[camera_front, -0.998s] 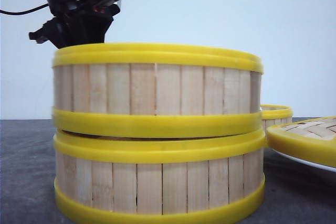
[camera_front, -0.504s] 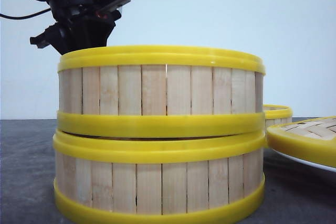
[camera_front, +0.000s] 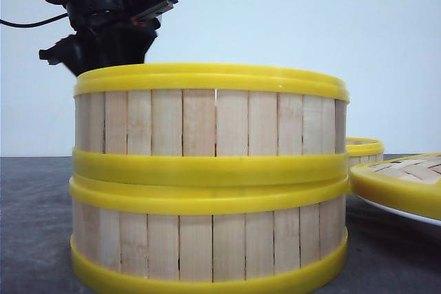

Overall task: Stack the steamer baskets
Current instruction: 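Open the left gripper and raise it away from the stack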

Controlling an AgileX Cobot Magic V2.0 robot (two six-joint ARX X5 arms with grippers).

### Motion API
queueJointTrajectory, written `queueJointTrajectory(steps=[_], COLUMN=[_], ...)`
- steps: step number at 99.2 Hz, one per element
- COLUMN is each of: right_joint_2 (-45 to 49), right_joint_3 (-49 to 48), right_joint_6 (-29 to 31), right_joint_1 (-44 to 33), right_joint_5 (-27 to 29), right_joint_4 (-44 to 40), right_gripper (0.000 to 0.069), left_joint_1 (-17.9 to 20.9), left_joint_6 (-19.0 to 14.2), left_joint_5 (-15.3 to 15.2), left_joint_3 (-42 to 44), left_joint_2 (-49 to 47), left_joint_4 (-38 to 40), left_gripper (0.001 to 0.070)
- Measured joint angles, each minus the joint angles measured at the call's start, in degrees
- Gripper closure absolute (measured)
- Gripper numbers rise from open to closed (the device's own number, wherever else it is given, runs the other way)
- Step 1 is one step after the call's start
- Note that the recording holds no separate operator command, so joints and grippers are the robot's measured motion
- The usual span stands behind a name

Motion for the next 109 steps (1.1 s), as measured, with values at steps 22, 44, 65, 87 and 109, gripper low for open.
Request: queueJointTrajectory(steps=[22,44,65,87,109], right_joint_2=[0.00,0.00,0.00,1.99,24.98], right_joint_3=[0.00,0.00,0.04,6.80,29.46], right_joint_6=[0.00,0.00,0.22,6.47,0.79], right_joint_1=[0.00,0.00,0.00,0.00,-0.11], right_joint_5=[0.00,0.00,1.03,16.92,19.28], right_joint_4=[0.00,0.00,-0.02,-3.80,-5.35], right_gripper=[0.0682,0.0682,0.0682,0.0682,0.0593], left_joint_1=[0.00,0.00,0.61,1.40,1.40], left_joint_6=[-0.20,-0.31,-0.37,-0.33,-0.22], left_joint_5=[0.00,0.09,0.11,-8.39,-17.53], left_joint_3=[0.00,-0.02,-0.09,-0.09,0.15], left_joint_2=[0.00,-0.96,-11.61,-28.09,-45.03], left_joint_4=[-0.15,2.64,7.04,12.28,12.79], left_gripper=[0.0275,0.0135,0.0109,0.0259,0.0326])
